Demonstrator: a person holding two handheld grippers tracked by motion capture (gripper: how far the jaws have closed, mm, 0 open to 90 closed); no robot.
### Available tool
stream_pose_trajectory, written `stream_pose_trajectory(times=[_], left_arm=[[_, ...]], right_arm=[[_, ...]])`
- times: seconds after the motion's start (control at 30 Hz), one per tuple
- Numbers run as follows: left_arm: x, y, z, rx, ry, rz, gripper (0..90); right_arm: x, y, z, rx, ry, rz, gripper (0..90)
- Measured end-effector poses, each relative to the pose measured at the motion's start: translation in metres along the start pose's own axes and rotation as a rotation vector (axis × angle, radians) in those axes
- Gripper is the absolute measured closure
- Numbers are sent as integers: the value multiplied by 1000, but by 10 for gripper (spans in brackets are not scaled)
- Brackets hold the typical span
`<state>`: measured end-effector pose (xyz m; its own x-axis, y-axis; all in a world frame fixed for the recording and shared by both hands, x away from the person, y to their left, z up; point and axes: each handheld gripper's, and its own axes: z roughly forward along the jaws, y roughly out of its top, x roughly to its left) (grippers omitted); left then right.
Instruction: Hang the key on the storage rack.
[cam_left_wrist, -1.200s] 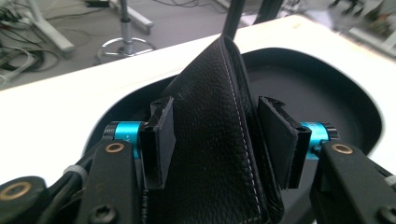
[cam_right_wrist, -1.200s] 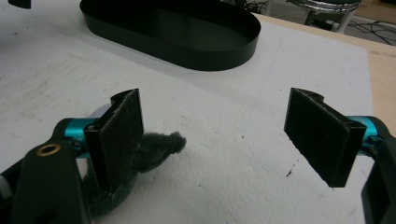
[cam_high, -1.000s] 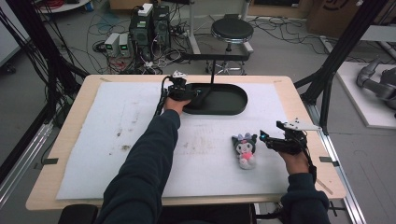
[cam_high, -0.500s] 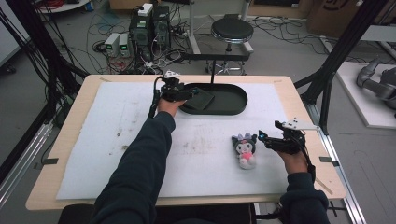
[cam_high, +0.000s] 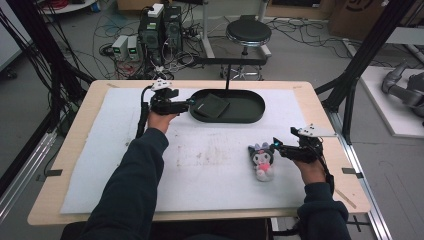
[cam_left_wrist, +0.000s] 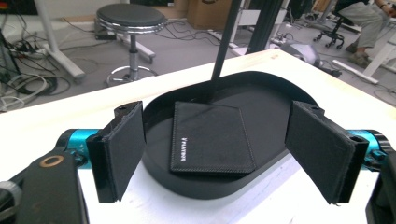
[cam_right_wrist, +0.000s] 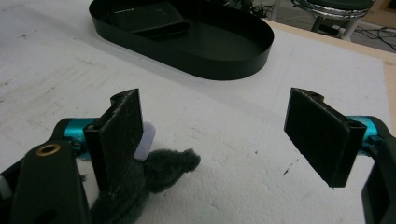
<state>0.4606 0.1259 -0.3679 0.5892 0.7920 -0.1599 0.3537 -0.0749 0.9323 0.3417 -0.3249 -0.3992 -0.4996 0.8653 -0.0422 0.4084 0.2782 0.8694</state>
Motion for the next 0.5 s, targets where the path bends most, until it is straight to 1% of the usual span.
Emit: stream_pose_trajectory(times=[0.07,0.13,0.27,0.33,0.4,0.43,0.5], left_arm=[[1,-2,-8,-8,5,12,205],[2,-5,-16,0,3,18,205],[5,-13,-31,-13,12,16,205],[6,-18,-38,-9,24,22,202],[7,-25,-46,-4,31,22,202],[7,-28,-49,9,33,32,202],[7,-35,-57,7,37,51,202]], right_arm=[[0,0,1,3,2,-4,200],[1,0,1,4,5,-2,200],[4,1,2,10,6,9,200],[6,2,1,12,17,18,200],[9,3,1,21,30,12,200],[12,4,2,28,32,16,200],[16,5,3,41,36,29,200]])
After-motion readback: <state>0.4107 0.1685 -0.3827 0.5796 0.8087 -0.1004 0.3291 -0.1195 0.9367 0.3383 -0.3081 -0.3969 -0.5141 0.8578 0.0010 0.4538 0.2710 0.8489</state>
